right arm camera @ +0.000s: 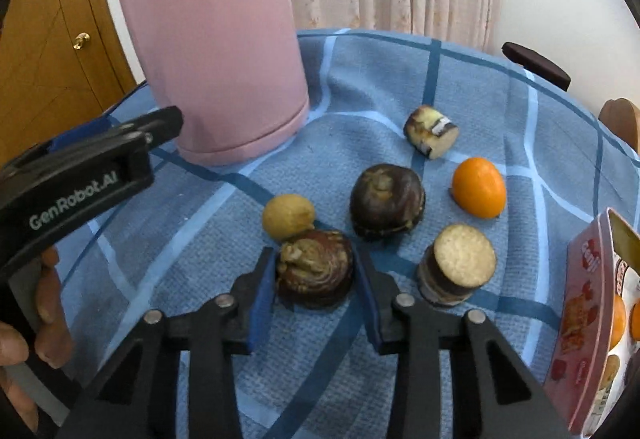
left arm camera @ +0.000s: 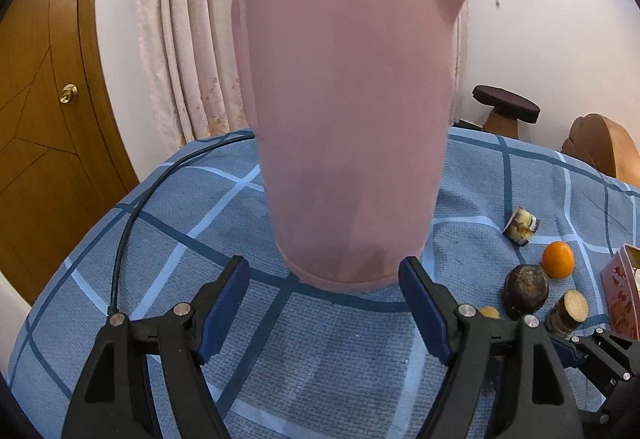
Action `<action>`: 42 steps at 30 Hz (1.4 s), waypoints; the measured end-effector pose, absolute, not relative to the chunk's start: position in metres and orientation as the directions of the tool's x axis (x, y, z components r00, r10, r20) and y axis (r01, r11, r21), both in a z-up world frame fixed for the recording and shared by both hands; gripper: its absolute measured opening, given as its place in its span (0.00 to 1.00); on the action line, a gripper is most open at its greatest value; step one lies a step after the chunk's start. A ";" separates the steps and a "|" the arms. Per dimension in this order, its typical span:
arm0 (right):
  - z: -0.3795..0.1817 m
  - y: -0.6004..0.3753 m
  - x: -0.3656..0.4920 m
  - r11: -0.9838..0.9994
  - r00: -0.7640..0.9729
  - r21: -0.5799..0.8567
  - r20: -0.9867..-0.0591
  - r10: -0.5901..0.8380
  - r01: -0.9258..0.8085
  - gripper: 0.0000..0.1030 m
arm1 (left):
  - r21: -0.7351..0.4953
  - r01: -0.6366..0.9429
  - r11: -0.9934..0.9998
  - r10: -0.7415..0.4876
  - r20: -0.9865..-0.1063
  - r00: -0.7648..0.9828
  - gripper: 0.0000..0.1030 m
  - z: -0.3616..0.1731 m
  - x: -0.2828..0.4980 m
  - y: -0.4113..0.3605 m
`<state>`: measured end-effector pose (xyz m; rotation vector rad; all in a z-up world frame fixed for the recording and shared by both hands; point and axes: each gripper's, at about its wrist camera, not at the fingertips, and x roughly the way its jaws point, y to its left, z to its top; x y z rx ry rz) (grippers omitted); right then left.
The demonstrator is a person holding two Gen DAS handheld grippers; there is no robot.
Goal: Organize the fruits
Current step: 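Grasp the dark round fruit with the right gripper while the left grasps a yellow citrus, then carry the dark fruit in the right gripper while the left carries the yellow citrus over the tin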
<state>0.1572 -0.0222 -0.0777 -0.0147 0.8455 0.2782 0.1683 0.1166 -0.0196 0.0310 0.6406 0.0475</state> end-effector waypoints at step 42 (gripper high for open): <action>-0.025 -0.139 0.060 0.997 0.909 0.075 -0.413 0.047 -0.017 0.40 | -0.053 0.316 0.947 -0.292 -0.555 0.779 0.27 -0.026 0.150 0.051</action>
